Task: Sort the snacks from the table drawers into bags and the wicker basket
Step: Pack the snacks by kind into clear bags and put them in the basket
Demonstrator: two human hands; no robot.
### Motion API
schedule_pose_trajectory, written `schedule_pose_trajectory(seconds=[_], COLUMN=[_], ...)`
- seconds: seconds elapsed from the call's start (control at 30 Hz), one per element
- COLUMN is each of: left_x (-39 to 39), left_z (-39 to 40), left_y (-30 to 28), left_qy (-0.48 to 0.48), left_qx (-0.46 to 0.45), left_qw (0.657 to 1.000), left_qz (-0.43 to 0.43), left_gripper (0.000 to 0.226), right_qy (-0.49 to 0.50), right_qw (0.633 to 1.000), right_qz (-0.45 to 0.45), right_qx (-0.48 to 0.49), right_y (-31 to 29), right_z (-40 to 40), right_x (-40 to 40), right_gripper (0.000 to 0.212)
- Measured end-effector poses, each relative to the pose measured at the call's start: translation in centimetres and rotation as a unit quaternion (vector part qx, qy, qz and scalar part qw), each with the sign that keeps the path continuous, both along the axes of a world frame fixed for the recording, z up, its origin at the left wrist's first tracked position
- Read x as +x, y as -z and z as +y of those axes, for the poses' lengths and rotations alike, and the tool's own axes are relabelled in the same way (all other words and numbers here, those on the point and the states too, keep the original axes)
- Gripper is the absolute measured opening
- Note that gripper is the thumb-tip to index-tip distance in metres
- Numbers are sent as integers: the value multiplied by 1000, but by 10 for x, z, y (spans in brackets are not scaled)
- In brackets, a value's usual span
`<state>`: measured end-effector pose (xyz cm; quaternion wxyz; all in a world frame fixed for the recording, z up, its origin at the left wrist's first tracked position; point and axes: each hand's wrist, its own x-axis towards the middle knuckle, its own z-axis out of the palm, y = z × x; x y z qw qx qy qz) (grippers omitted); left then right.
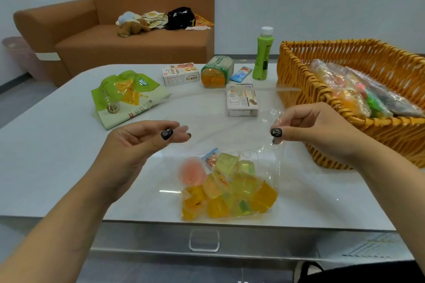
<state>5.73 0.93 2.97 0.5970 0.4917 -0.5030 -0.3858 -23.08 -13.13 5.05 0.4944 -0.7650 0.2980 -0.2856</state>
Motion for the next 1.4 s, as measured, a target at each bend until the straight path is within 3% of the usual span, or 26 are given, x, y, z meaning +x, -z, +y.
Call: schedule_pose_trajectory(seconds=[0.2, 0.27, 0.33, 0.4, 0.53, 0.6, 0.67, 0.77, 0.83, 0.9, 1.0, 1.17, 1.4], left_x=[6, 6, 4, -1, -6, -7, -8, -18, -26, -30, -30, -29, -30], left_z=[9, 12, 17, 21, 24, 26, 28, 31, 33, 37, 42, 45, 31], left_y=[0, -2, -2, -3, -6, -6, -1, 3, 2, 2, 4, 8, 19], left_qy=[-50, -80, -97, -92, -52, -40, -37, -74, -109, -132, -148, -127, -121], left_qx=[-26, -31, -40, -22, 16, 22, 18, 47, 61, 65, 73, 114, 129], left_qw=[987, 970, 961, 971, 990, 995, 999, 995, 992, 989, 986, 985, 976], left_qz=[-150, -228, -256, -222, -133, -87, -14, 49, 21, -13, -22, 29, 124], left_gripper=[35, 15, 18, 19, 16, 11, 36, 65, 50, 26, 17, 36, 35], right_qy=[67, 67, 75, 85, 66, 71, 88, 132, 149, 132, 86, 55, 74], right_qw=[968, 958, 957, 969, 997, 995, 986, 958, 941, 934, 933, 943, 940], right_qz=[7, 11, 15, 10, -21, -38, -62, -60, -49, -45, -37, -20, -2], right_qx=[-242, -277, -278, -230, -29, 50, 127, 248, 301, 328, 348, 327, 334], right_y=[7, 8, 9, 12, 10, 7, 2, 0, 0, -1, -2, 2, 18], right_z=[6, 10, 15, 21, 28, 31, 38, 46, 49, 50, 53, 52, 44], right_x=[-1, -1, -1, -1, -5, -5, -1, 2, 1, 1, 0, -2, 1], right_gripper=[28, 25, 16, 16, 7, 20, 25, 54, 66, 56, 41, 44, 41])
